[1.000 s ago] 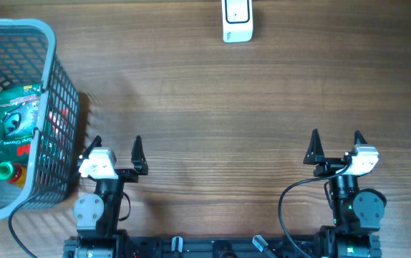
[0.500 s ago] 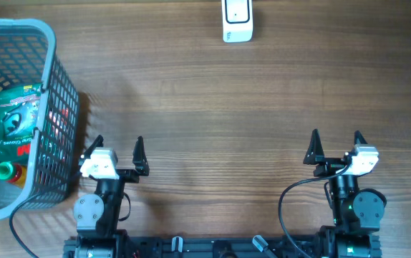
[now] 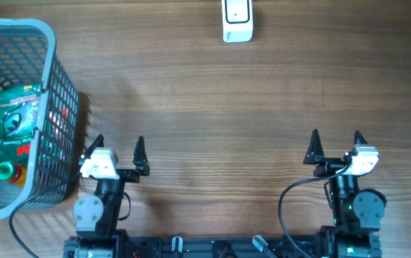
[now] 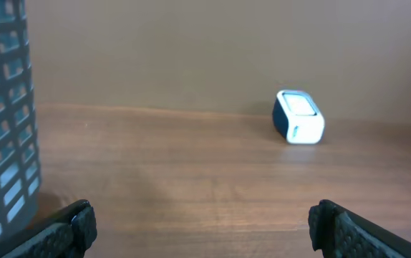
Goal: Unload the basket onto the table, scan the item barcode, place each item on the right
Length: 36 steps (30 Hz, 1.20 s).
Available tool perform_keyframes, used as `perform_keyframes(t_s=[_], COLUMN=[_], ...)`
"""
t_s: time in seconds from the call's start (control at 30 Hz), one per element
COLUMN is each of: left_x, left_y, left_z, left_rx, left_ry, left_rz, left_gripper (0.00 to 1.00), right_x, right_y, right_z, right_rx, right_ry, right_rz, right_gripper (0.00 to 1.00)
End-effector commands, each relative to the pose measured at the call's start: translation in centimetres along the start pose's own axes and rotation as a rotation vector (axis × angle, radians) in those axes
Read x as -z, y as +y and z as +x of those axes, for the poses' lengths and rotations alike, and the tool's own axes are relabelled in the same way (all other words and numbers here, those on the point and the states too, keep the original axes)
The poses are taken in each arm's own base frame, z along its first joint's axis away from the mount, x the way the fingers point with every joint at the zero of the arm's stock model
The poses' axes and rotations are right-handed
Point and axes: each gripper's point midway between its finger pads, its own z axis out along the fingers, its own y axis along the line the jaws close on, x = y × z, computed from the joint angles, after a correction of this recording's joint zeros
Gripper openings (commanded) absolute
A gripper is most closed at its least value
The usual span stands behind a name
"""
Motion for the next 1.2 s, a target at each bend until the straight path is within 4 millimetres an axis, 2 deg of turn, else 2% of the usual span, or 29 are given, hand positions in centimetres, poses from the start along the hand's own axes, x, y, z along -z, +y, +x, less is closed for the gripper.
perform_keyframes(t_s=[0.0, 0.23, 0.37, 0.47, 0.6, 0.73, 0.83, 0.97, 1.03, 1.17], left_x=[0.0, 0.6, 1.2, 1.9, 2.1, 1.2, -0.8, -3.1, -4.3, -7.8], left_y=[-0.6, -1.0, -1.4, -1.8, -2.2, 0.0, 1.0, 2.4, 2.6, 3.6], left_z=[-0.7, -3.9, -6.6, -9.4, -14.1, -19.1, -24.0, -29.5, -29.5, -25.0], left_rx=[0.034, 0.098, 0.094, 0.094, 0.093, 0.105, 0.108, 0.110, 0.109, 0.104], left_ry=[-0.032, -0.114, -0.160, -0.173, -0.203, -0.185, -0.159, -0.100, -0.045, 0.129], left_rz=[0.037, 0.053, 0.061, 0.063, 0.052, -0.109, -0.191, -0.295, -0.305, -0.337], left_gripper=[1.00, 1.00, 1.00, 1.00, 1.00, 1.00, 1.00, 1.00, 1.00, 1.00], right_x=[0.0, 0.0, 0.0, 0.0, 0.0, 0.0, 0.0, 0.0, 0.0, 0.0], right_y=[0.2, 0.2, 0.2, 0.2, 0.2, 0.2, 0.2, 0.2, 0.2, 0.2], right_z=[0.2, 0.2, 0.2, 0.2, 0.2, 0.2, 0.2, 0.2, 0.2, 0.2], right_rx=[0.008, 0.009, 0.009, 0.009, 0.008, 0.009, 0.009, 0.009, 0.009, 0.009], right_ry=[0.006, 0.006, 0.006, 0.006, 0.006, 0.006, 0.006, 0.006, 0.006, 0.006], right_rz=[-0.007, -0.008, -0.008, -0.008, -0.007, -0.008, -0.008, -0.008, -0.008, -0.008], right_gripper=[1.00, 1.00, 1.00, 1.00, 1.00, 1.00, 1.00, 1.00, 1.00, 1.00])
